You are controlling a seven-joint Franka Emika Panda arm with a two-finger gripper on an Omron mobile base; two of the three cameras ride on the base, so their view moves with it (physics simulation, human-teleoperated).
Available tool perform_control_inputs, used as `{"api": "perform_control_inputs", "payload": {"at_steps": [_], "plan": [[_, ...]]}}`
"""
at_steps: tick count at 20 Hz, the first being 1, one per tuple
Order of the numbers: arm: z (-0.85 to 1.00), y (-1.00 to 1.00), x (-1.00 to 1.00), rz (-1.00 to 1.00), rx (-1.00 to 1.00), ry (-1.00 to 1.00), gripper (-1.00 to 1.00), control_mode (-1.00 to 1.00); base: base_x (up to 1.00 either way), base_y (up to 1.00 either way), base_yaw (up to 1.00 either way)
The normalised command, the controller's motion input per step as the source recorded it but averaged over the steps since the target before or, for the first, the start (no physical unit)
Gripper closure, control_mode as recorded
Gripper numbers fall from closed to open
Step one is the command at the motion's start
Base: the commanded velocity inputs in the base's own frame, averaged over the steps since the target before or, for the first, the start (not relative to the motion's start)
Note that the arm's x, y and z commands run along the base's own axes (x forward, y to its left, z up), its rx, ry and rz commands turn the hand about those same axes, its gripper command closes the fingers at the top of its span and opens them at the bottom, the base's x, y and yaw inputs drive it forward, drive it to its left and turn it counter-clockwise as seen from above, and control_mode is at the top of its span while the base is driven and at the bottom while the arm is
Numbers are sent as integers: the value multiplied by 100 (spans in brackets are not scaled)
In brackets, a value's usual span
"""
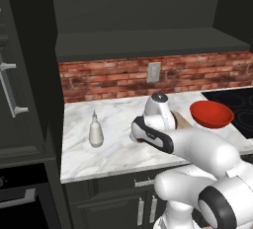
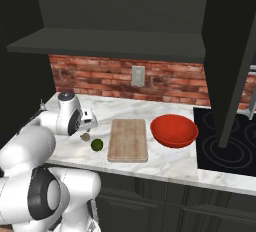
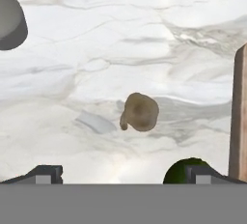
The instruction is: Open the cabinet. Place the bowl and condiment on the counter. Then place the lime and garlic on the cutting board.
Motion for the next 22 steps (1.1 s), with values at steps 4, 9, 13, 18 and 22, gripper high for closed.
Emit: {"api": "perform_control_inputs", "payload": {"at_steps": [4, 9, 13, 18, 22], "plan": [[-11, 0, 6, 0, 0, 0, -100, -100, 0, 0, 0], [-6, 0, 6, 0, 0, 0, -100, -100, 0, 0, 0], [-7, 0, 10, 0, 0, 0, -100, -100, 0, 0, 0], [-11, 1, 13, 0, 0, 0, -100, -100, 0, 0, 0], [-14, 2, 11, 0, 0, 0, -100, -100, 0, 0, 0]]}}
